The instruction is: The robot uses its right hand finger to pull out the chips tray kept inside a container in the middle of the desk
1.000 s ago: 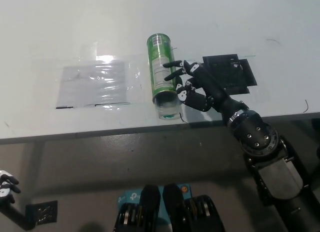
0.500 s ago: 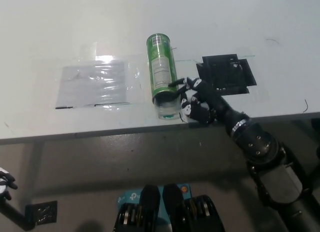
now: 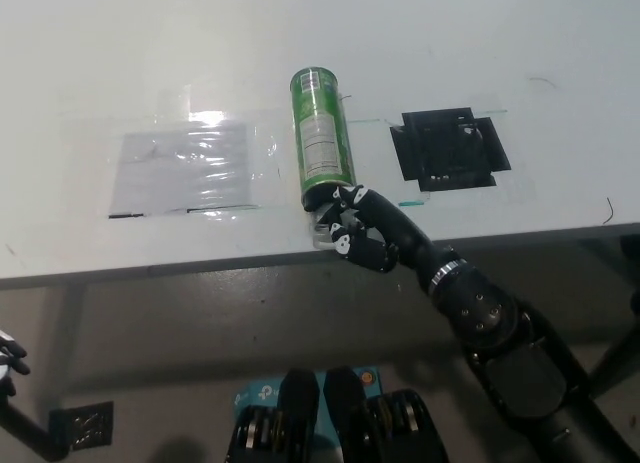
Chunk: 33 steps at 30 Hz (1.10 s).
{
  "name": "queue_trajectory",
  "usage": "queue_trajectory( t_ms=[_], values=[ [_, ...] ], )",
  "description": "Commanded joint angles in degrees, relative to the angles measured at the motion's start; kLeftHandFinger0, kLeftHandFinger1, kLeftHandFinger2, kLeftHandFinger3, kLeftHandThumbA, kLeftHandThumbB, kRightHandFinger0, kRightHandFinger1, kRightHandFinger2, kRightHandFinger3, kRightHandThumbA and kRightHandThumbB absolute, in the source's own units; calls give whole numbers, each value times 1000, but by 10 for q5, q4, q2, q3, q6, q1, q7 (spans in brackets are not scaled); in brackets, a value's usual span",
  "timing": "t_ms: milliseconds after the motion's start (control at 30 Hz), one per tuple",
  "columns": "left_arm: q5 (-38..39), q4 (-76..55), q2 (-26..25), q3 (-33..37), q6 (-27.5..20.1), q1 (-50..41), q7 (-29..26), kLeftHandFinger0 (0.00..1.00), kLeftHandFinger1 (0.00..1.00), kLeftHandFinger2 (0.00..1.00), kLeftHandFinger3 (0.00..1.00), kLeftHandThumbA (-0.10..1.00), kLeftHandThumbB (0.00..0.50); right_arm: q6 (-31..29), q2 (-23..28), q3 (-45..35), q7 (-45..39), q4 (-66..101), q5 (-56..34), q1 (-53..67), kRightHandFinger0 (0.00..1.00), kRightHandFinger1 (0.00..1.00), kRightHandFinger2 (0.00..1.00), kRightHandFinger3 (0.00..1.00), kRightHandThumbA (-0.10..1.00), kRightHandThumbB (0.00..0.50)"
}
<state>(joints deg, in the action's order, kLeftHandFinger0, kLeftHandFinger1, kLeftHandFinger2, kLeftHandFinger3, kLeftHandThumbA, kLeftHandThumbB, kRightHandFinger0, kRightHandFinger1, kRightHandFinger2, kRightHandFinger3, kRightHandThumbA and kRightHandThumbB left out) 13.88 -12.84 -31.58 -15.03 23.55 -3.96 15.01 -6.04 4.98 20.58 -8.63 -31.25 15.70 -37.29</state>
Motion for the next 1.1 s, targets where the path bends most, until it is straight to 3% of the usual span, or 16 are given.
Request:
queue_trajectory(
  t_ms=[0,100,167,200,333,433,567,667,767,933,1067],
  values=[
    [-1,-13,-27,-3,-8,10,13,274,284,355,665,-100,10,-36,5,9,3,-6,26,-17,218,284,556,712,-100,181],
    [4,-17,-25,-6,2,14,11,253,273,351,662,-100,11,-38,22,12,-1,-8,37,-14,140,228,559,733,-100,160],
    [4,-18,-24,-7,2,14,11,249,272,351,663,-100,12,-46,31,11,-2,-4,36,-9,178,252,567,722,-100,159],
    [1,-17,-24,-6,-2,14,11,247,273,352,664,-100,7,-48,38,10,-5,1,36,-5,254,300,583,725,-100,156],
    [4,-14,-27,-8,-3,14,17,267,277,346,654,-100,21,-21,64,6,-27,49,32,21,231,317,622,780,-100,133],
    [3,-12,-26,-8,-6,15,18,260,272,344,649,-100,24,-22,68,5,-31,62,29,34,254,345,630,780,-100,133],
    [-1,-16,-24,-7,0,14,15,263,279,356,661,-100,17,-28,66,8,-26,68,37,44,167,269,618,786,-100,152],
    [-2,-19,-25,-7,0,13,14,274,288,364,667,-100,15,-21,57,12,-28,90,37,61,174,245,615,776,-100,160],
    [2,-23,-24,-11,9,15,12,277,292,366,666,-100,10,-17,50,19,-41,101,34,74,155,255,629,795,-100,140],
    [0,-17,-26,-9,-1,19,16,264,286,375,675,-100,0,-3,43,37,-46,117,50,86,348,453,681,830,-100,139],
    [-3,-17,-26,-8,-3,19,16,272,295,373,669,-100,1,7,37,42,-54,131,42,93,447,514,707,848,-100,128]
  ],
)
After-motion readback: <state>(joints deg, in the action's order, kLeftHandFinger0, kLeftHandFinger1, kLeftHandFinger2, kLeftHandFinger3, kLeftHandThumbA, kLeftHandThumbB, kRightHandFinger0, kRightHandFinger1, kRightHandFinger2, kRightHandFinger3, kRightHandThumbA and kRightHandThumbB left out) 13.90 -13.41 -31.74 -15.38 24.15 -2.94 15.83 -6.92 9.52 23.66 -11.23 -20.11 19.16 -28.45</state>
